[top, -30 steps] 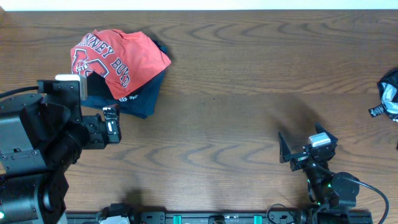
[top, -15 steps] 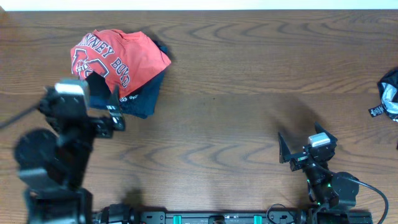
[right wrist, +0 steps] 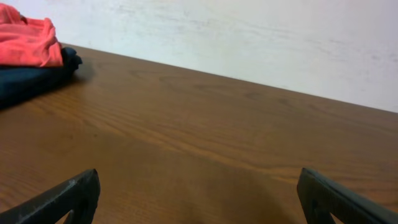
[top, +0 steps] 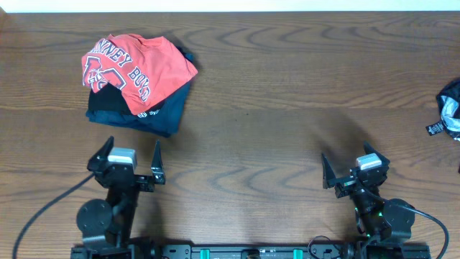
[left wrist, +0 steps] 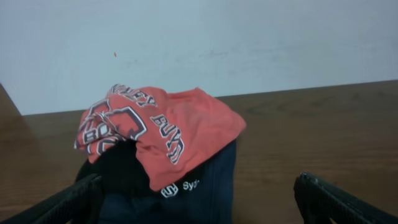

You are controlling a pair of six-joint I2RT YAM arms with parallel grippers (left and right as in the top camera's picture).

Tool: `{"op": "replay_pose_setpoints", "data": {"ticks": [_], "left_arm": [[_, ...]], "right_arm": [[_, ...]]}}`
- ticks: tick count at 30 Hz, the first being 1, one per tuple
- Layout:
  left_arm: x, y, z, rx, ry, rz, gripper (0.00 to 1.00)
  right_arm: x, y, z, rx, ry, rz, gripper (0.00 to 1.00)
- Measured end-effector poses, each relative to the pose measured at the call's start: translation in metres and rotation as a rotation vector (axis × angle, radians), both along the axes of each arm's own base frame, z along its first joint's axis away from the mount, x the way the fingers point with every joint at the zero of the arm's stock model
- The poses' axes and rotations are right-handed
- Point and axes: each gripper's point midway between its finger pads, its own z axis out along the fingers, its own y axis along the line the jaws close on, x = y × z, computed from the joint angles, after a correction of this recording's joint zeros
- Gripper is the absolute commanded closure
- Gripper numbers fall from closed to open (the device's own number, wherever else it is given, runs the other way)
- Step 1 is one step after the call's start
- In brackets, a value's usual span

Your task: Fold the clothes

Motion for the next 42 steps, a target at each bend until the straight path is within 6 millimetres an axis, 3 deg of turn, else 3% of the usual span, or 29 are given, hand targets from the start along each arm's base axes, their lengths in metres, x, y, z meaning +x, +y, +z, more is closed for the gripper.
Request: {"op": "replay_pose_setpoints", "data": {"ticks": [12, 42], "left_arm": [[0.008, -0.009, -0.069, -0.002, 0.014, -0.041, 0.02], [0.009, -0.01, -0.067, 0.0, -0.008, -0.046, 0.02]], "right_arm": [[0.0, 0.0, 0.0, 0.0, 0.0, 0.0, 0.01], [0.0, 0.0, 0.0, 0.0, -0.002, 0.0, 0.01]]}}
